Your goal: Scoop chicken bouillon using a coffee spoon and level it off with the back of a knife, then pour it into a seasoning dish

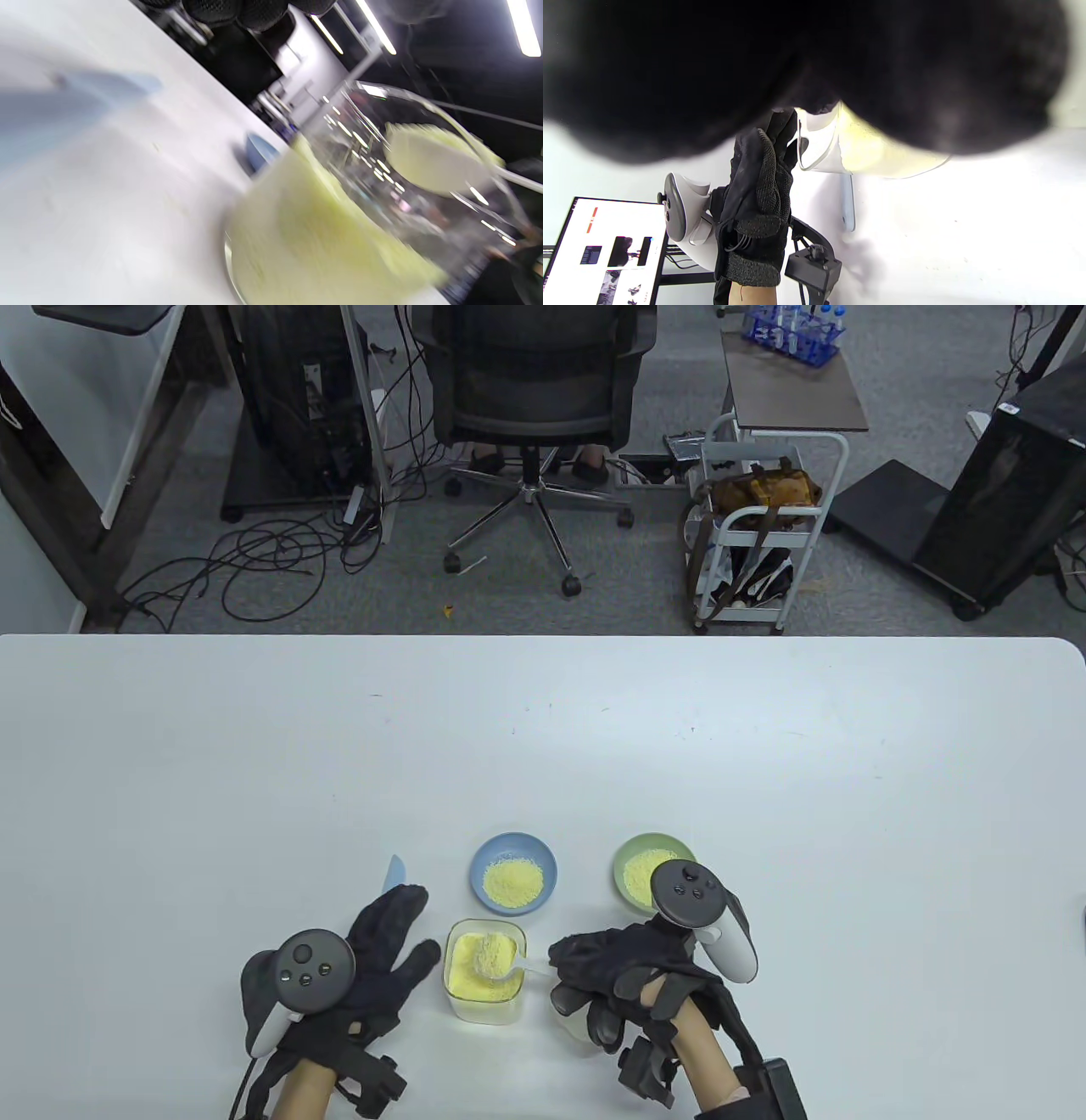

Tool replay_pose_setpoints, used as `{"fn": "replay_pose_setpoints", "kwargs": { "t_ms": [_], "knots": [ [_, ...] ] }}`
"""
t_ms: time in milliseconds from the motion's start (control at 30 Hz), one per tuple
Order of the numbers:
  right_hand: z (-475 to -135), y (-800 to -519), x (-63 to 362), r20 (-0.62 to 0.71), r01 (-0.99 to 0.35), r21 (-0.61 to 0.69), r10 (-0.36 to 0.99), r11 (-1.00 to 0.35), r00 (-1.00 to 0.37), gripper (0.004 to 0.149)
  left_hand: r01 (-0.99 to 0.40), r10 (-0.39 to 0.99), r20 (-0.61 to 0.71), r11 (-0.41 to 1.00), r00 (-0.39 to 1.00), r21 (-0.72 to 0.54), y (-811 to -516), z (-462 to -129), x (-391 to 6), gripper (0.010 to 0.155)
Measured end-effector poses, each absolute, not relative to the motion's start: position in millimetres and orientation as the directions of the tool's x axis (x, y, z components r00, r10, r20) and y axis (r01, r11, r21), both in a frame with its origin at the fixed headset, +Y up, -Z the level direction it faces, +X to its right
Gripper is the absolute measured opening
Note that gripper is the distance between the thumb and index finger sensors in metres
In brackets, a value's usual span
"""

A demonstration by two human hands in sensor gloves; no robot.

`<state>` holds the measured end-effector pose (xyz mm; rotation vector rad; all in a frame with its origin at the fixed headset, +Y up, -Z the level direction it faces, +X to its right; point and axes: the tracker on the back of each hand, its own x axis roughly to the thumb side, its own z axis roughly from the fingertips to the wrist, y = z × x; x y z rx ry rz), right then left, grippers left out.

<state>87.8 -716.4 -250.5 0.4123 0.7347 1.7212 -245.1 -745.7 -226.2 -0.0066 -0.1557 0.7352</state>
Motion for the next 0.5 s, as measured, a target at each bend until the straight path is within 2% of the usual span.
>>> {"fn": "replay_pose_setpoints", "kwargs": {
  "t_ms": [67,100,133,267,400,500],
  "knots": [
    [-248,-716,91,-0.102,-0.740,0.658,0.958,-0.137,-0.268,0.039,-0.595,0.595,-0.062,0.804,0.802,0.018,-741,-225,-260,0.059],
    [-248,-716,92,-0.101,-0.740,0.659,0.958,-0.137,-0.268,0.039,-0.568,0.561,-0.141,0.823,0.816,-0.018,-741,-224,-264,0.060],
    [-248,-716,93,-0.101,-0.739,0.660,0.959,-0.135,-0.266,0.039,-0.532,0.502,-0.216,0.840,0.837,-0.107,-742,-224,-268,0.061],
    [-247,-716,93,-0.103,-0.743,0.657,0.962,-0.124,-0.252,0.039,-0.443,0.372,-0.286,0.862,0.883,-0.246,-755,-230,-267,0.068],
    [-247,-716,93,-0.102,-0.745,0.656,0.964,-0.121,-0.246,0.039,-0.285,0.164,-0.298,0.858,0.940,-0.427,-765,-233,-261,0.070],
    [-247,-716,93,-0.105,-0.747,0.655,0.966,-0.113,-0.238,0.039,-0.230,0.106,-0.282,0.861,0.953,-0.454,-768,-233,-257,0.068]
  ]
}}
